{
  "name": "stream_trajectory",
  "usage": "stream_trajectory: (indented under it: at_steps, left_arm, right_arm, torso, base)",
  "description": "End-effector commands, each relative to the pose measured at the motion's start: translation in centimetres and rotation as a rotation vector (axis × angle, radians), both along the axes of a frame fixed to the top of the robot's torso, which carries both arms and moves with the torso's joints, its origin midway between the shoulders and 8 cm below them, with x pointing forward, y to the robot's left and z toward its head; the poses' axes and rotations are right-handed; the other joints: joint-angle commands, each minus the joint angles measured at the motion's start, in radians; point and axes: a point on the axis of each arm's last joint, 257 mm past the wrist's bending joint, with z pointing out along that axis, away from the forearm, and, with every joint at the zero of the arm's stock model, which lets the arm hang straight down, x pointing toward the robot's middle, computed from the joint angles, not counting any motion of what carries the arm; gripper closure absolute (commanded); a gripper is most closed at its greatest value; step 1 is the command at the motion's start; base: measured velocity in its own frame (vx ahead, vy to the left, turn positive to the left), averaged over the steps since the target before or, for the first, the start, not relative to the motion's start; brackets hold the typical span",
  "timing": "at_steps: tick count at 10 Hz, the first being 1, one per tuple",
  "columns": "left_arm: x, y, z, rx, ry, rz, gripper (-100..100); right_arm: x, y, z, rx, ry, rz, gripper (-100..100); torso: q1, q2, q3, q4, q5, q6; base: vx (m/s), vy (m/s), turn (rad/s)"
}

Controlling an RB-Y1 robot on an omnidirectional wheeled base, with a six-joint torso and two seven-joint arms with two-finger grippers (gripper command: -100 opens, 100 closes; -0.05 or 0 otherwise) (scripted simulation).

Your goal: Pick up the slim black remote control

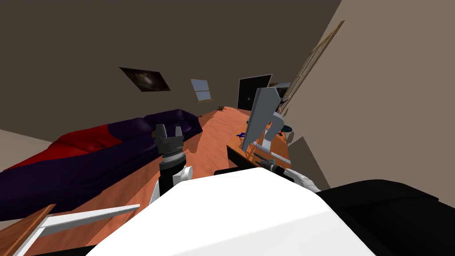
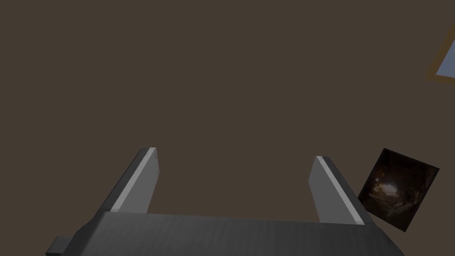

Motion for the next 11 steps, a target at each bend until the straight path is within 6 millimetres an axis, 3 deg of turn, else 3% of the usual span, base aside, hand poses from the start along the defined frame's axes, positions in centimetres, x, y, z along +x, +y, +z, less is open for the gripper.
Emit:
stream_trajectory:
  at_steps: [1, 5, 8, 11]
  left_arm:
    - [0.0, 0.0, 0.0, 0.0, 0.0, 0.0, 0]
    - [0.0, 0.0, 0.0, 0.0, 0.0, 0.0, 0]
    - [0.0, 0.0, 0.0, 0.0, 0.0, 0.0, 0]
    - [0.0, 0.0, 0.0, 0.0, 0.0, 0.0, 0]
  right_arm:
    - [-2.0, -1.7, -1.3, -0.055, 0.051, 0.028, -100]
    - [-7.4, -6.4, -3.6, -0.197, 0.184, 0.111, -100]
    - [-9.6, -8.3, -4.2, -0.245, 0.235, 0.131, -100]
    - [-14.2, -11.7, -5.1, -0.34, 0.345, 0.207, -100]
  torso:
    - [0.0, 0.0, 0.0, 0.0, 0.0, 0.0]
    - [-0.001, -0.002, -0.001, 0.0, 0.0, -0.001]
    - [-0.001, -0.003, -0.001, 0.0, 0.0, -0.001]
    - [-0.002, -0.002, -0.001, -0.001, 0.0, 0.0]
  base:
    - [0.012, -0.003, 0.281]
    - [0.008, -0.024, 0.345]
    - [0.01, -0.021, 0.209]
    - [0.027, -0.032, 0.308]
